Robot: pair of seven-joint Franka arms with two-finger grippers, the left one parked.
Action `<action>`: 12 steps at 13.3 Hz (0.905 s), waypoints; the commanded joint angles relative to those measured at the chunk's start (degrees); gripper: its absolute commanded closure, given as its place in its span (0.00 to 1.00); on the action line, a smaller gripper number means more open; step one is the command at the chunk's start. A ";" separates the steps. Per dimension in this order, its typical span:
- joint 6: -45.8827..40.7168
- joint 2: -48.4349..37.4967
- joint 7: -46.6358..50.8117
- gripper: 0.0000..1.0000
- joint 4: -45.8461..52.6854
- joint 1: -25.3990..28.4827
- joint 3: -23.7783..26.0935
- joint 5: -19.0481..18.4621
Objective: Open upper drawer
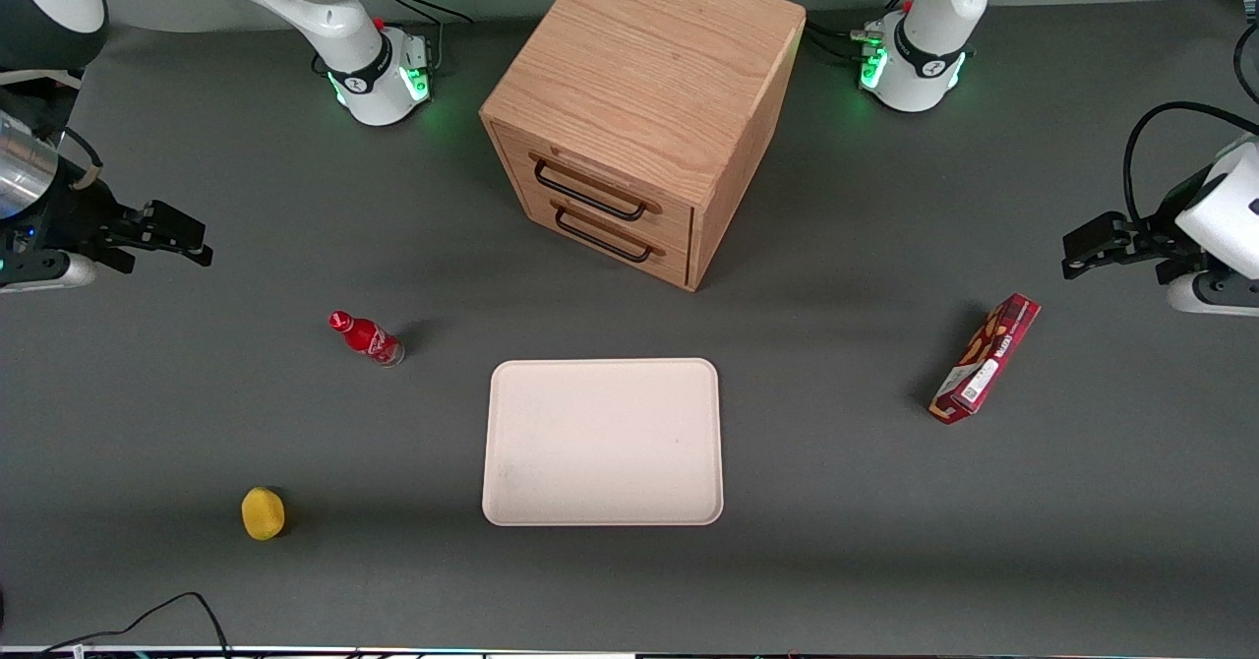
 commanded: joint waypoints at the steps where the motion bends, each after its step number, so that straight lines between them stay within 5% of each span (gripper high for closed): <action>1: 1.41 -2.87 0.51 0.00 -2.87 -0.16 0.03 -0.49; 12: -6.58 -0.05 -4.82 0.00 4.34 2.12 2.14 2.84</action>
